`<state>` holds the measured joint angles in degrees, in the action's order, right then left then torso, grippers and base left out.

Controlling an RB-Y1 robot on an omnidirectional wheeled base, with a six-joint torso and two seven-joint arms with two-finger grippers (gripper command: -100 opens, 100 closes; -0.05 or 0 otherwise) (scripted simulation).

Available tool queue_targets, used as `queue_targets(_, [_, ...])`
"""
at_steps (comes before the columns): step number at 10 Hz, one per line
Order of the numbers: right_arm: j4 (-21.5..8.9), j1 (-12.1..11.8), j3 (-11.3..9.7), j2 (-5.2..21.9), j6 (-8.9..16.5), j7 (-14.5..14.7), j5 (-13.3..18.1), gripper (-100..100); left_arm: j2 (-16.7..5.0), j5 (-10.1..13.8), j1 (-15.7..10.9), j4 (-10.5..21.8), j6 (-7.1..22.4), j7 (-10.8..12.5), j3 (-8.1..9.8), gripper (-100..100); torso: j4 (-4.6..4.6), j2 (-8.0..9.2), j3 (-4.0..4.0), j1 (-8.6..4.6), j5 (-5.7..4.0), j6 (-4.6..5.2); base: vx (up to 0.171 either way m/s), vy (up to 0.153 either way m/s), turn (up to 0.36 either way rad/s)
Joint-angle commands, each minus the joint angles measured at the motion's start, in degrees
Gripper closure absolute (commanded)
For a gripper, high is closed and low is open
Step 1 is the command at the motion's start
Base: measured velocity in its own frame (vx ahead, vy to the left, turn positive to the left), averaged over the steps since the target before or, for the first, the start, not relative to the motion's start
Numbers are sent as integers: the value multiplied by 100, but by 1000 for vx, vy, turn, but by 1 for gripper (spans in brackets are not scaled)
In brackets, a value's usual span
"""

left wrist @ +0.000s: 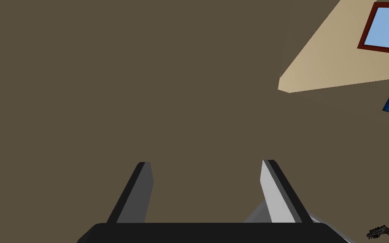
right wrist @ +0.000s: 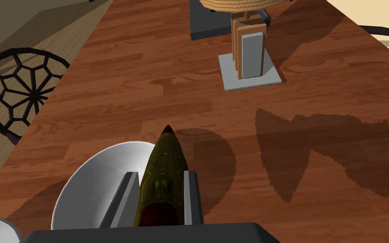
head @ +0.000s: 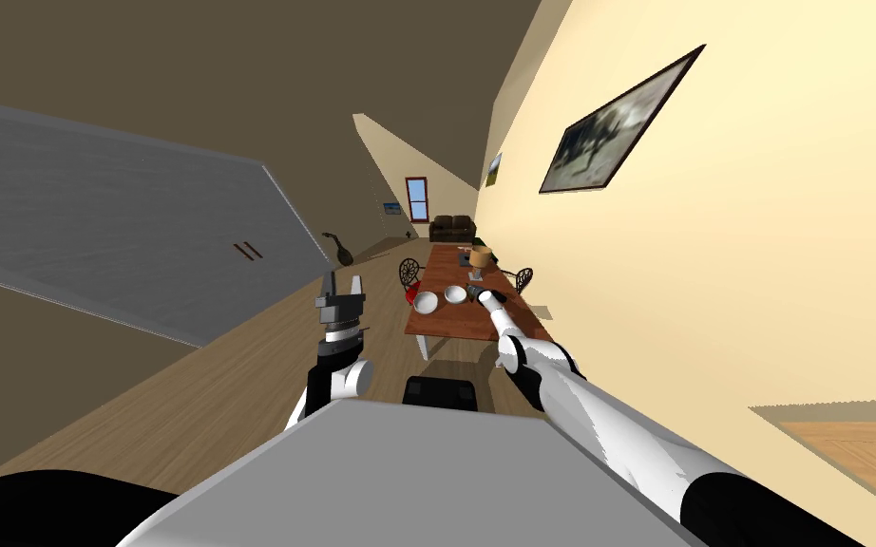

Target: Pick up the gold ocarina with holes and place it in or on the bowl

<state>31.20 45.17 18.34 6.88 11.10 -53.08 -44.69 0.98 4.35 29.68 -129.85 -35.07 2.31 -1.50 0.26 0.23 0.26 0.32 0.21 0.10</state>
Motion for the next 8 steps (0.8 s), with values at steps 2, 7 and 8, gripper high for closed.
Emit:
queue_targets(2, [-77,82,91,-137,-10,-221,376,100,0,0,0,0,0,0,0,0,2,-1,0,2,1,1,59,51,-94])
queue_targets(7, [-114,114,111,-213,-21,-283,481,100,0,0,-1,0,0,0,0,0,11,27,19,-18,-2,2,14,15,-4])
queue_targets(8, [-114,114,111,-213,-21,-283,481,100,0,0,0,0,0,0,0,0,12,23,17,-11,-2,-2,26,23,0])
